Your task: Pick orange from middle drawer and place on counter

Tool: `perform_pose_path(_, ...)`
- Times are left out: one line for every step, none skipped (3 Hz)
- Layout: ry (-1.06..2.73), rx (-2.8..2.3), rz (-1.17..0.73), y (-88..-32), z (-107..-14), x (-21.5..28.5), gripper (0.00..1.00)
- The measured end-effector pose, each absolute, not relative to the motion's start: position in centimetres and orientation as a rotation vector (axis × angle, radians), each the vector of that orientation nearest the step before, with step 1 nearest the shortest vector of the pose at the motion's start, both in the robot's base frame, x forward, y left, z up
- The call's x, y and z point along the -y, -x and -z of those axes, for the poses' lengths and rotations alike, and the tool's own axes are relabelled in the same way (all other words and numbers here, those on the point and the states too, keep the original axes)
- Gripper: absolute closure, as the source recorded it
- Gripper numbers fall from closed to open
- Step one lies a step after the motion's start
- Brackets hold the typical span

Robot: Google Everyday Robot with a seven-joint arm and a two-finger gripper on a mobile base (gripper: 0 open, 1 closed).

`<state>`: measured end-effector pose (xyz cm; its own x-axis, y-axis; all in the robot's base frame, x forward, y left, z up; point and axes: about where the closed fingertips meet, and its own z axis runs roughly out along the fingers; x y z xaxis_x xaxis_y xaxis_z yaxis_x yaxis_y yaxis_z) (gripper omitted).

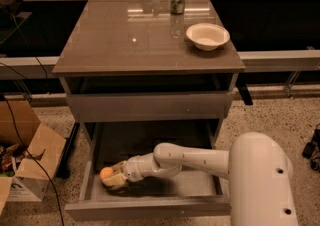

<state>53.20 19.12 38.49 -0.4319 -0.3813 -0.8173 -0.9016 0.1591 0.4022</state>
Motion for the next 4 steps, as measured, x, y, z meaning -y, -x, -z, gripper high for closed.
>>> perform_pose_path(1.206,-1.867,-1.269,-53.6,-42.2,-16.5,1.00)
perform_pose_path(1.232,-1.853,-1.253,-53.5,-47.2,-12.0,1.00)
perform_pose_path(1.282,-1.796,-1.216,-53.7,-54.5,-7.3,1.00)
perform_pose_path(1.336,-1.709,-1.148,-54.3,-62.6,-2.8,1.00)
